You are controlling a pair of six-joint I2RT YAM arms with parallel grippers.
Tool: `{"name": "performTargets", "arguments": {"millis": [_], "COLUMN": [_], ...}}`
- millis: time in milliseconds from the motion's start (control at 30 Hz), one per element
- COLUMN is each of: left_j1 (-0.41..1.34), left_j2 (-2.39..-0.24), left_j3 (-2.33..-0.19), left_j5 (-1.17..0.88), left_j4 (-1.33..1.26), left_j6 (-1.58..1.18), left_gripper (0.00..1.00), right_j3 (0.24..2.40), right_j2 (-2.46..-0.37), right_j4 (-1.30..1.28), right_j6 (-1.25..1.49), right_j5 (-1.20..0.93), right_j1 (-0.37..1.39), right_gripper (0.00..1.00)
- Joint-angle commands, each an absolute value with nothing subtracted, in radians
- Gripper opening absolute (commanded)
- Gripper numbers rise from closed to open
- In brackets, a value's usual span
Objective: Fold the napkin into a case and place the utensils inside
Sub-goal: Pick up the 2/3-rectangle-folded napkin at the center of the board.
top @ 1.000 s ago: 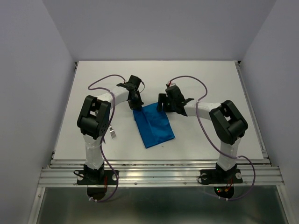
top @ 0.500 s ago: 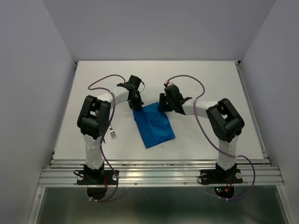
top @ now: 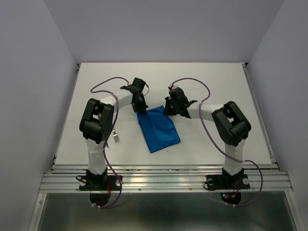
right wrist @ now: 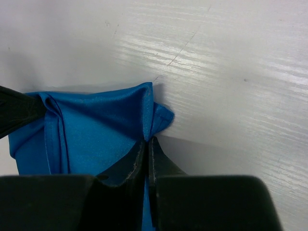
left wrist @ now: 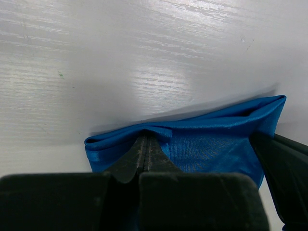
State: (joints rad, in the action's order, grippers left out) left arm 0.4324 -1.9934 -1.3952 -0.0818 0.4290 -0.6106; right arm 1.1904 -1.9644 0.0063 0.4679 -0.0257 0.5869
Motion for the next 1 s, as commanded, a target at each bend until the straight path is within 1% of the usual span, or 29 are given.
{"name": "performTargets", "arguments": {"millis": [0, 67, 133, 433, 967], "left_j1": [0.442, 0.442, 0.442, 0.442, 0.443], "left_j2": [-1.977, -1.98, -1.982, -1.979, -1.973], "left_j3": [-1.361, -1.358, -1.353, -1.344, -1.328], "left_j5": [-0.071, -0.069, -0.071, -0.075, -0.077], "left_j4": [0.46, 0.459, 0.456, 0.451, 0.443], "left_j6": [-0.611, -0.611, -0.612, -0.615, -0.623], "left_gripper": [0.0, 0.0, 0.0, 0.0, 0.0], "right_j3": [1.194, 1.186, 1.174, 1.187, 1.273], "right_j2": [-1.931, -1.907, -1.89, -1.841, -1.888], "right_j4": [0.008, 0.015, 0.021, 0.015, 0.006], "right_j6": [0.479, 0.486, 0.494, 0.512, 0.572], "right_j5": [-0.018, -0.02, -0.02, -0.025, -0.012], "right_j1": [0.588, 0.588, 0.588, 0.637, 0.735], "right_gripper": [0.04, 0.01, 0.01, 0.01, 0.01]}}
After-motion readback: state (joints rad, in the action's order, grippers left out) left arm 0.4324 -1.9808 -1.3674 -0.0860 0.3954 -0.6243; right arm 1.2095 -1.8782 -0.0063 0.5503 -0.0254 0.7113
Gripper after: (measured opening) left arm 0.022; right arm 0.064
